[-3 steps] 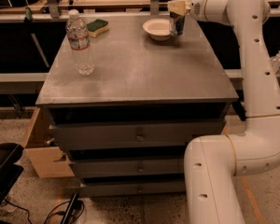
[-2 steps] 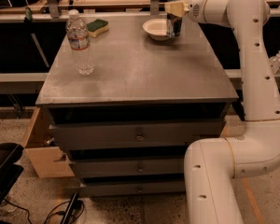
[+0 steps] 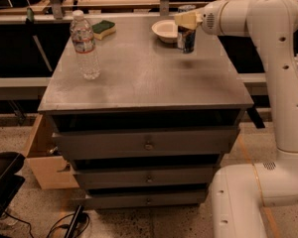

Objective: Pick redbull can from paper bowl and place on counter

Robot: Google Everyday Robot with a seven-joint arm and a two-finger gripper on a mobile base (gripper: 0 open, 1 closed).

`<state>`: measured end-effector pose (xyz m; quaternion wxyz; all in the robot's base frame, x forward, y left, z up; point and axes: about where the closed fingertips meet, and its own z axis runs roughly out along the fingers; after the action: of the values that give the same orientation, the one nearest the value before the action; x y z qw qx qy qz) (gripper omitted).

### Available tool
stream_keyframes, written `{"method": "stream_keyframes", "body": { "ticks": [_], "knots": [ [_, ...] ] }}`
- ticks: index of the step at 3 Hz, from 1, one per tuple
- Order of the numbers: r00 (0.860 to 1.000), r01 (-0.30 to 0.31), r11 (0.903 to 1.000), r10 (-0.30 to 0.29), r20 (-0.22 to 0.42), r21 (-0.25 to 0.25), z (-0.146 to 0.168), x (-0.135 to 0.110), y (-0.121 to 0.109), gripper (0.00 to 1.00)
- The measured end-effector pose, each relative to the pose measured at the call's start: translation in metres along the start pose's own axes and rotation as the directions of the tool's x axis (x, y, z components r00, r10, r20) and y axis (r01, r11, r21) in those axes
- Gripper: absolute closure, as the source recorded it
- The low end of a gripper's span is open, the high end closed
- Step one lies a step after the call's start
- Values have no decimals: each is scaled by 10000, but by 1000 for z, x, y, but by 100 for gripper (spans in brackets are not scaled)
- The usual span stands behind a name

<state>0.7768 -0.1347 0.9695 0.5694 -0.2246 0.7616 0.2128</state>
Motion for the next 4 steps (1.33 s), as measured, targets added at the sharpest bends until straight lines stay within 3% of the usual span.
{"method": "stream_keyframes", "body": {
  "ticks": [1, 2, 3, 4],
  "knots": [
    [9990, 61, 10000, -58, 437, -72, -30, -10, 37, 100],
    [9899, -208, 9980, 289, 1391, -594, -38, -12, 57, 100],
    [9725, -872, 9854, 1161, 2020, -1465, -23, 0, 62, 100],
    [9731, -960, 9833, 1253, 1931, -1544, -9, 14, 61, 100]
  ]
}}
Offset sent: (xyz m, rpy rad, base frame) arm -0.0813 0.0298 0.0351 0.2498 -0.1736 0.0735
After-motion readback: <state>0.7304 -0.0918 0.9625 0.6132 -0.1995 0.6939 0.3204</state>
